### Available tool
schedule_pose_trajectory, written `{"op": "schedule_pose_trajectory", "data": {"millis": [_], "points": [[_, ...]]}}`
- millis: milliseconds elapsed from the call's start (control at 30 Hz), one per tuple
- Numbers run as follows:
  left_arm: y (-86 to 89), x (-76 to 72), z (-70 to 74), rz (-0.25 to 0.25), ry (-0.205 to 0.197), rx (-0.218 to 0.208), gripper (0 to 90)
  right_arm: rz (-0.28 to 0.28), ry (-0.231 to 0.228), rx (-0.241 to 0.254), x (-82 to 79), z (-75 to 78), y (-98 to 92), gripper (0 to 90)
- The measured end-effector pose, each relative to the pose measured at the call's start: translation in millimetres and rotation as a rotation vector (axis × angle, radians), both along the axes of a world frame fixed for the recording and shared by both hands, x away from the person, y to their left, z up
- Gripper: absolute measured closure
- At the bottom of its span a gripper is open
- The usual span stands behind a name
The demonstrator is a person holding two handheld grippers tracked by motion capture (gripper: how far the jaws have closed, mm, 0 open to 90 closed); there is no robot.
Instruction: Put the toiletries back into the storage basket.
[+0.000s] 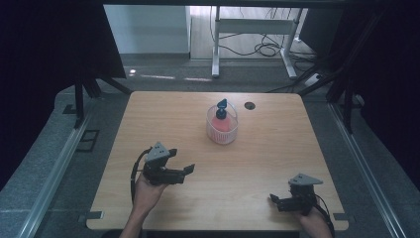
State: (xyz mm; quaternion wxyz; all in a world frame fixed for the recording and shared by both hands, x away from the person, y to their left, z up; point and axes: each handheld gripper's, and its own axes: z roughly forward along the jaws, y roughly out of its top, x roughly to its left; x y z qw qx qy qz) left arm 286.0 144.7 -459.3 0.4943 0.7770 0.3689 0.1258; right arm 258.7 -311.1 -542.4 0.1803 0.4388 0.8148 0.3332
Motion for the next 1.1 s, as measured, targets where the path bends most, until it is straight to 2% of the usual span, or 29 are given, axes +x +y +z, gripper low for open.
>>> {"op": "schedule_pose_trajectory", "data": {"millis": [333,567,800,1000,1100], "points": [[5.5,-15.1,-13.6,0.006,0.011,0.022,10.9,0.000,0.000,-0.001,0.0,0.0,0.1,0.0],[10.0,-24.7,-25.4,0.013,0.014,0.011,10.8,0.000,0.000,-0.001,-0.1,0.0,0.1,0.0],[16.1,-33.7,-40.7,0.031,0.030,0.018,10.8,0.000,-0.001,-0.001,0.0,0.0,0.1,0.0],[21.3,-39.3,-52.9,0.049,0.049,0.043,10.8,0.000,-0.001,-0.001,-0.1,0.0,0.2,0.0],[22.8,-42.1,-59.6,0.061,0.061,0.070,10.8,-0.001,0.000,0.000,-0.1,0.0,0.3,0.0]]}}
